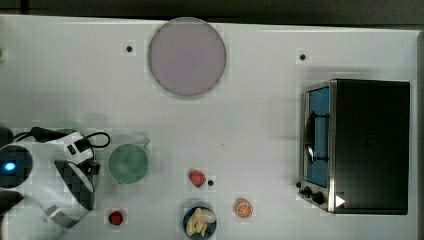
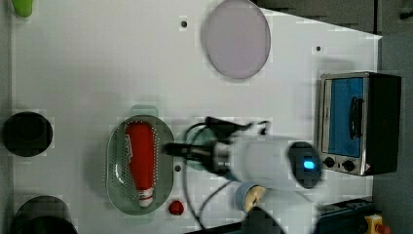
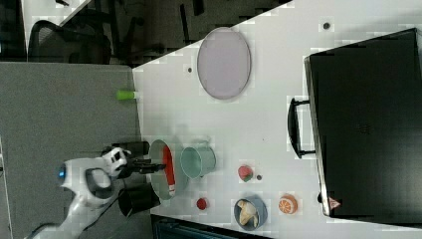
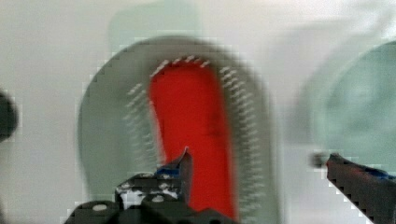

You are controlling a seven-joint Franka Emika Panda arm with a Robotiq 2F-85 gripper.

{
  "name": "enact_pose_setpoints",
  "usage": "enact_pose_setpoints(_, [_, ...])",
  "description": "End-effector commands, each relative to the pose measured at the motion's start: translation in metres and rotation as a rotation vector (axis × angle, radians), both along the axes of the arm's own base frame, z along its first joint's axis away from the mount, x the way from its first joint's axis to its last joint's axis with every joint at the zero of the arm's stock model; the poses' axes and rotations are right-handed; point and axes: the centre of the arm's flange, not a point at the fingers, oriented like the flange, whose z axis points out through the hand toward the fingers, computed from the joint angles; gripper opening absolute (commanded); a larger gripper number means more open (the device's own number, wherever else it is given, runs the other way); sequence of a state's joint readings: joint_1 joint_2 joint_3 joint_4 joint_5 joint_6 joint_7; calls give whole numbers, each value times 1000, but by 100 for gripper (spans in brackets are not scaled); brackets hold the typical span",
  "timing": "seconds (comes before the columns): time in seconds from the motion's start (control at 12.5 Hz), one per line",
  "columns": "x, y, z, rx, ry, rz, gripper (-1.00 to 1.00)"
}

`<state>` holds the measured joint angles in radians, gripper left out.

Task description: Pick Ketchup from the table and place it in strainer.

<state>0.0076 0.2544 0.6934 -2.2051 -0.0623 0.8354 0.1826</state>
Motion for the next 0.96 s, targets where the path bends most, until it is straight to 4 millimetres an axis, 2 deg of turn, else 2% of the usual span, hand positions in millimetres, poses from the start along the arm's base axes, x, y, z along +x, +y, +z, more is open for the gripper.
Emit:
enact_pose_setpoints(0.08, [46, -62, 114, -86, -110, -182, 100])
enact_pose_setpoints(0.24, [58, -115, 169, -162, -81, -247, 100])
enact_pose_setpoints(0.4, [71, -180, 225, -179, -78, -360, 100])
enact_pose_setpoints(0.56, [77, -244, 271, -171, -108, -479, 100])
enact_pose_setpoints(0.72, [79, -303, 295, -152, -133, -594, 100])
enact_pose_setpoints(0.96, [74, -375, 305, -130, -123, -729, 100])
